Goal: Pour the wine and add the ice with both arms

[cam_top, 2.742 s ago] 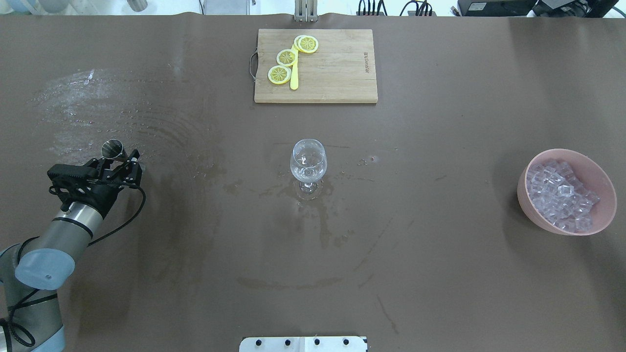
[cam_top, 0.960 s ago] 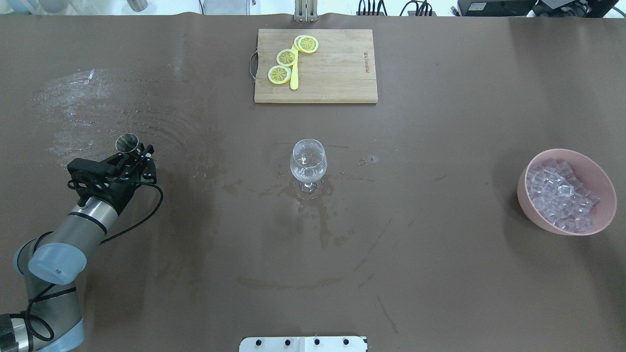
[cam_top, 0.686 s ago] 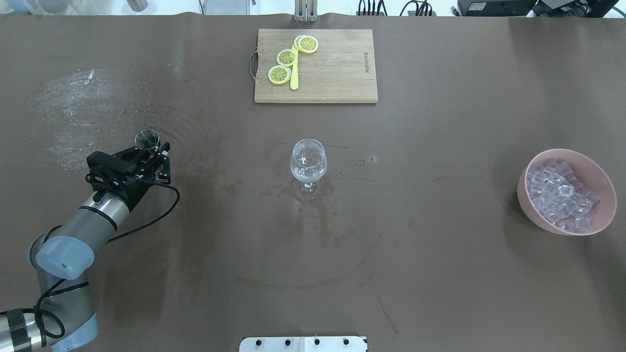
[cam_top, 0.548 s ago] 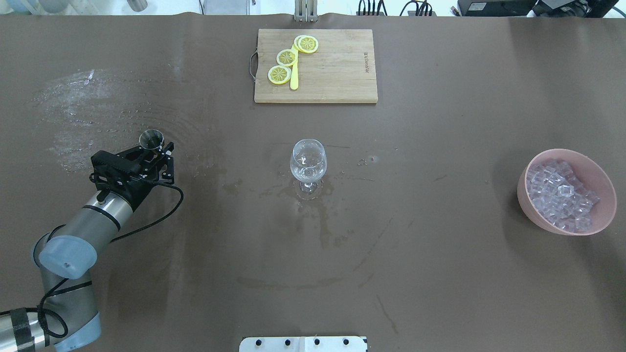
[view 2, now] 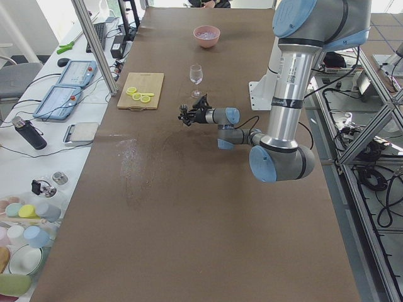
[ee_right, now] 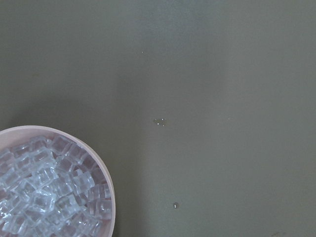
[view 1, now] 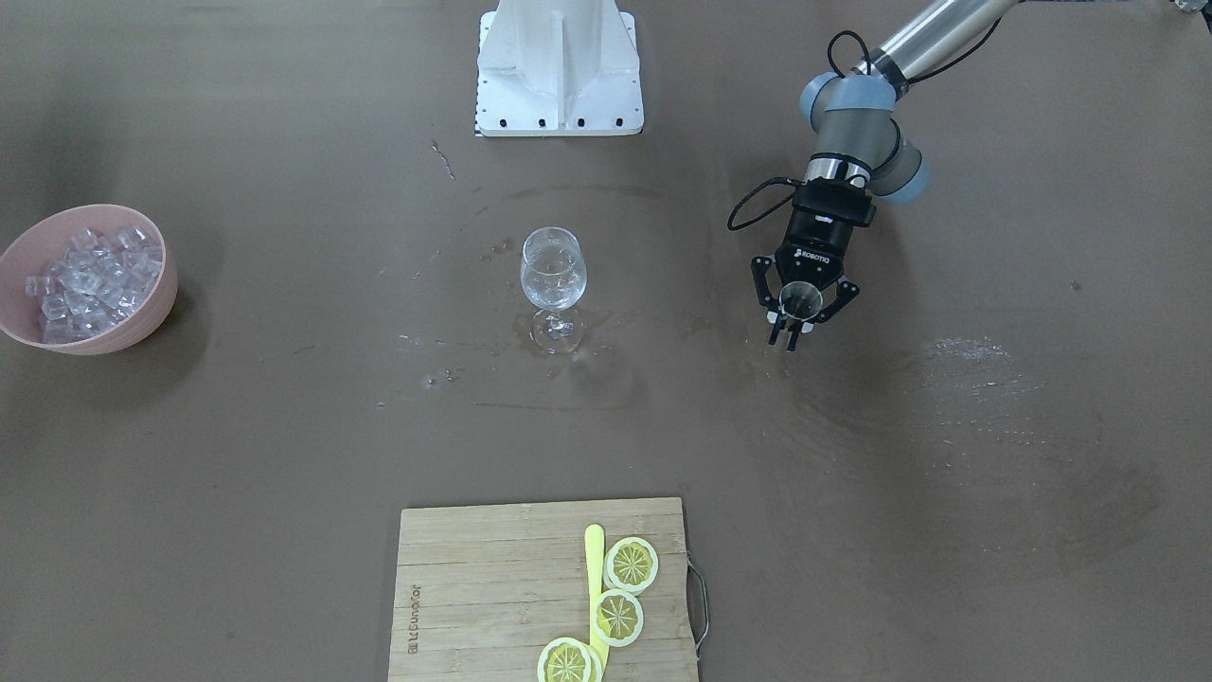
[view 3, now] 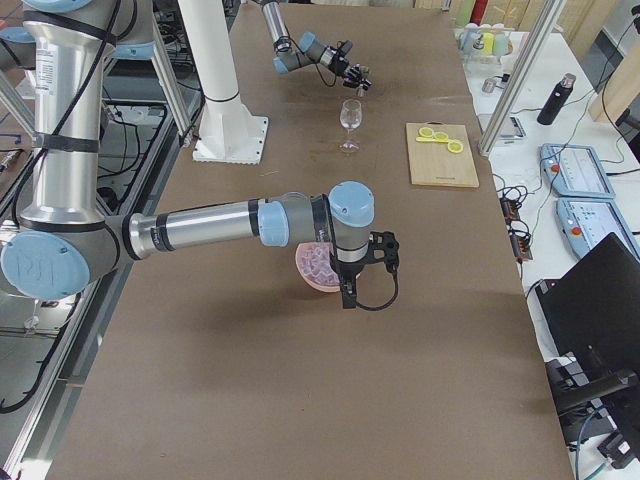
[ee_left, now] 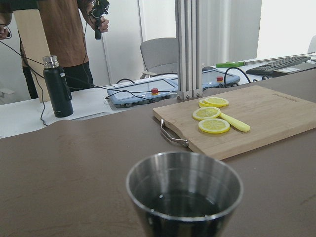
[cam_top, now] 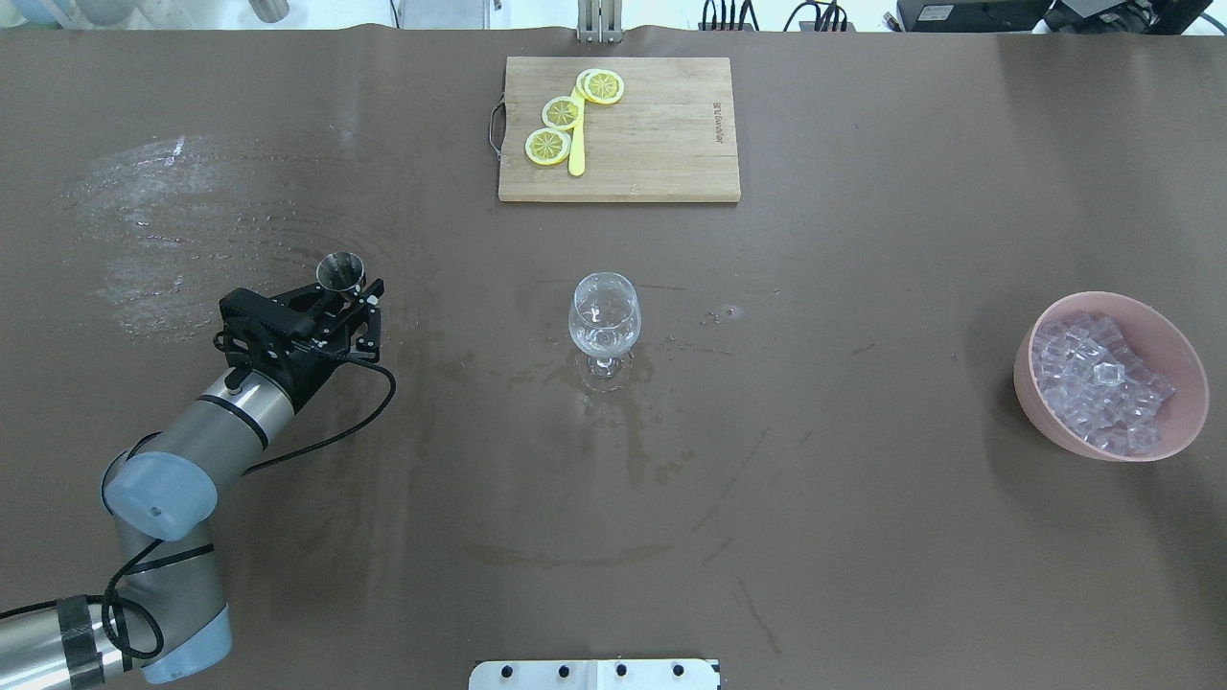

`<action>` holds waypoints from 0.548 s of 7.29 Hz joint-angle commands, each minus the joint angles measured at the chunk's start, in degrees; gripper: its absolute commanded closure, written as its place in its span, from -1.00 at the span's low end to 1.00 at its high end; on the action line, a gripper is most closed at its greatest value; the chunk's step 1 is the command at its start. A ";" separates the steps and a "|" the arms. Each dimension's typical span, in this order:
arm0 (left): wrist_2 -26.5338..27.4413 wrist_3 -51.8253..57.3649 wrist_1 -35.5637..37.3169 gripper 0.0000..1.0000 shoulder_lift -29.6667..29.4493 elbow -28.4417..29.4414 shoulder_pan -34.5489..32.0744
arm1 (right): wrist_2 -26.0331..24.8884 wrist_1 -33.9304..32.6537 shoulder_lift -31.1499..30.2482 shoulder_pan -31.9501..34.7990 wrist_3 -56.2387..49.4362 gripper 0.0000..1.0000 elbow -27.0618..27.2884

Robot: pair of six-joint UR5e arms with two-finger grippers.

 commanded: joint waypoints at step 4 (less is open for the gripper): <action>-12.45 11.04 1.00 1.00 0.03 -4.02 -0.45 | 0.00 -0.08 -0.10 0.00 0.00 -1.00 -0.15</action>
